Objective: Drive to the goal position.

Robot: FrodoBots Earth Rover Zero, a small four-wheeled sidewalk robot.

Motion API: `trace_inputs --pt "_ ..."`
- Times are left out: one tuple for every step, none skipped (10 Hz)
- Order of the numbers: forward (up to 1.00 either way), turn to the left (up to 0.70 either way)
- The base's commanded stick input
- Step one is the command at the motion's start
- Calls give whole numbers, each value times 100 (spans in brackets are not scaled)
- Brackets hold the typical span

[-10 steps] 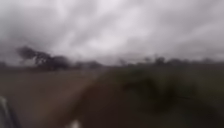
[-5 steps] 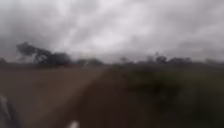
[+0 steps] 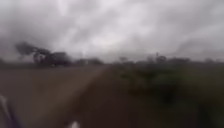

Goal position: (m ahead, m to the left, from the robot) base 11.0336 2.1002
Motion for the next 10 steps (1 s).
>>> trace_inputs --pt "70 0" --pt "70 0" --pt "70 0" --pt "70 0" --pt "70 0" --pt "70 0" --pt "70 0" --pt "70 0" --pt "70 0" --pt "70 0"
